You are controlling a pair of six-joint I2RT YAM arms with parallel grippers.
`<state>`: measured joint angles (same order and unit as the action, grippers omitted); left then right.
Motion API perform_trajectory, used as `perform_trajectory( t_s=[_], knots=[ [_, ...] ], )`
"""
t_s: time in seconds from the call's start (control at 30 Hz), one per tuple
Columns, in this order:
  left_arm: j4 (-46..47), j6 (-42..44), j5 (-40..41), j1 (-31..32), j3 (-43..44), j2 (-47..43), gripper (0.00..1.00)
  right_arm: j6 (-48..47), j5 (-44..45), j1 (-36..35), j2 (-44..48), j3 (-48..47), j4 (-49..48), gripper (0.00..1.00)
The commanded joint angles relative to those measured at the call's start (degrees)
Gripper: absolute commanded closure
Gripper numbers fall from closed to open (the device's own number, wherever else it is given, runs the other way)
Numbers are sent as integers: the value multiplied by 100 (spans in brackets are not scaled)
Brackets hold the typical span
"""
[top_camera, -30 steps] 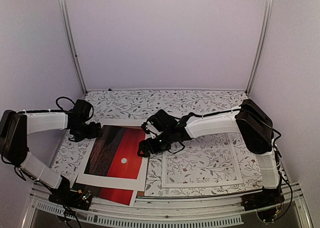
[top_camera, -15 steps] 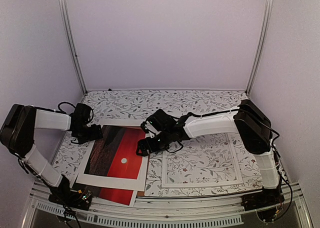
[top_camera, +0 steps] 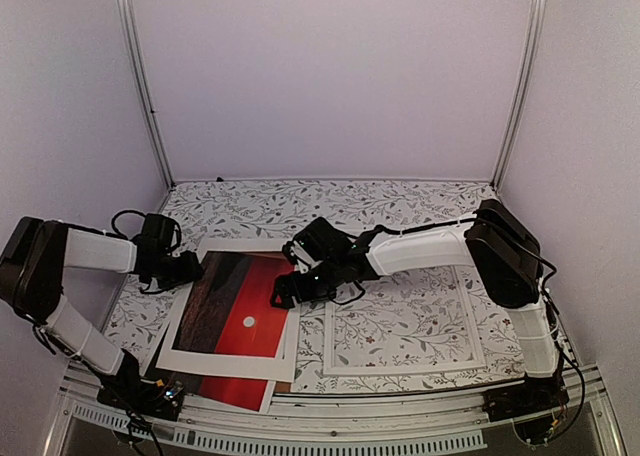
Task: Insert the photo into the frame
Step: Pick up the mat board from the photo.
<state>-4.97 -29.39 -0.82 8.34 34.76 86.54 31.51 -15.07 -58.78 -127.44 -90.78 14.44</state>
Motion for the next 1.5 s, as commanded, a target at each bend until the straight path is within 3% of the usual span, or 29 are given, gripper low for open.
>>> perform_trajectory(
  t_s=[0.0,0.33,0.7,1.1,1.47],
  knots=[
    [-85,-66,-578,27,-173,-251,42,256,-83,-43,-334,3,15,8],
    [-19,-115,-644,47,-237,-657,54,295,3,-45,-300,25,54,9],
    [-13,-32,-483,284,-185,-386,63,269,-16,-36,-319,23,28,9],
    [-382,21,276,859,100,-183,80,269,-7,-37,-297,69,12,9],
    [-534,58,433,956,180,-205,87,148,11,86,-92,87,83,9]
  ],
)
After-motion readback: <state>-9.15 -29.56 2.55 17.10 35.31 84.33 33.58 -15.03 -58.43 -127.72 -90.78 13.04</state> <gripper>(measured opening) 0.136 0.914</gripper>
